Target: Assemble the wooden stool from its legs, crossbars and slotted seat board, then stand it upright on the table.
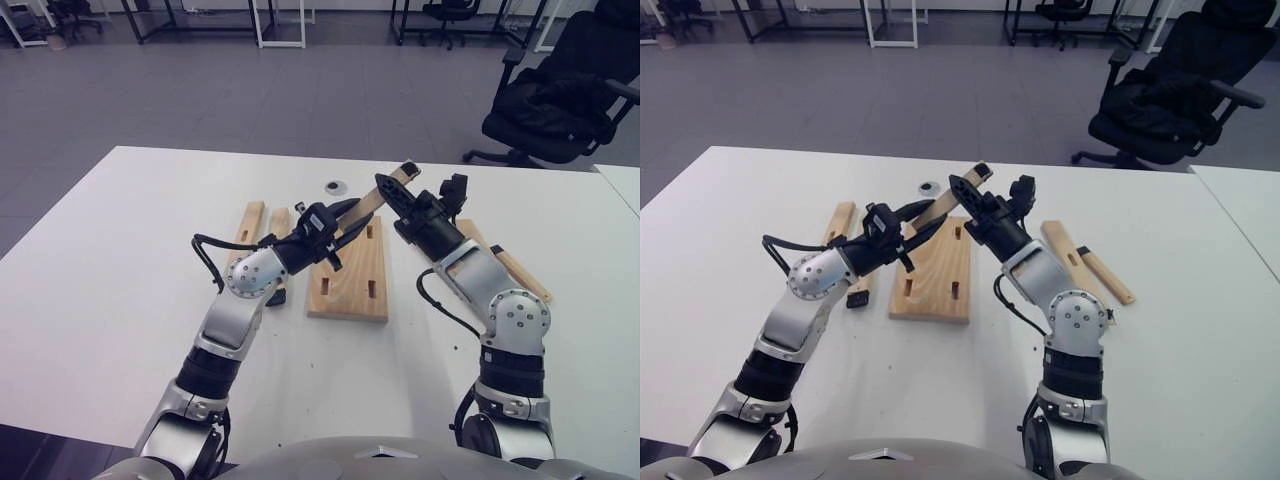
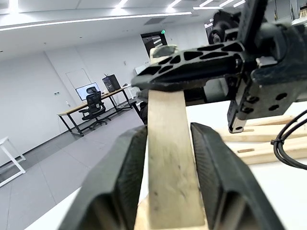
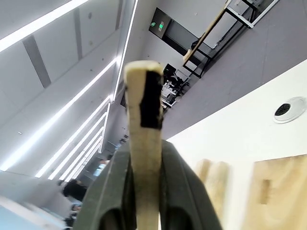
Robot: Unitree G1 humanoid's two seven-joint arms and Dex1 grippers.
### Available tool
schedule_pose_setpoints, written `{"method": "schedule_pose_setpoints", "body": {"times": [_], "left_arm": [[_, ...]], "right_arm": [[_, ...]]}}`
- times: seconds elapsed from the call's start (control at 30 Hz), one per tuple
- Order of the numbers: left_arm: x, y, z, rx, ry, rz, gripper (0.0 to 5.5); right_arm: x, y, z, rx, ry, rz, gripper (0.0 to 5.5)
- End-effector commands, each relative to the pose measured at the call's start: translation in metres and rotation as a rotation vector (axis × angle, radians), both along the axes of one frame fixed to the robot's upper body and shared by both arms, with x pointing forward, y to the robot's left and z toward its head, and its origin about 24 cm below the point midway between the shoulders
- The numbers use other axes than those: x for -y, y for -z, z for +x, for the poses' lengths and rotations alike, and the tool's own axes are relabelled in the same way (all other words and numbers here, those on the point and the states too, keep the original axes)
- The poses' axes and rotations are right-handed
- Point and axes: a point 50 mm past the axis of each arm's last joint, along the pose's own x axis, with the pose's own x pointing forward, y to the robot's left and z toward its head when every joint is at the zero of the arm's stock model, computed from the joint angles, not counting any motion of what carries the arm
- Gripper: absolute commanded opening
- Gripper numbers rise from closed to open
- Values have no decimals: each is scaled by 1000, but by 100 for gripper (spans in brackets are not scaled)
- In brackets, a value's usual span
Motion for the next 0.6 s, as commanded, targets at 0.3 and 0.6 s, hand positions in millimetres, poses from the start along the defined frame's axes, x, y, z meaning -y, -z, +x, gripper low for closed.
{"method": "schedule_pose_setpoints", "body": {"times": [0.3, 0.6], "left_arm": [[-34, 11, 13, -199, -153, -189, 305], [-38, 11, 15, -209, -154, -185, 305]], "right_arm": [[146, 48, 5, 269, 135, -722, 42], [151, 75, -2, 256, 145, -691, 42]]}}
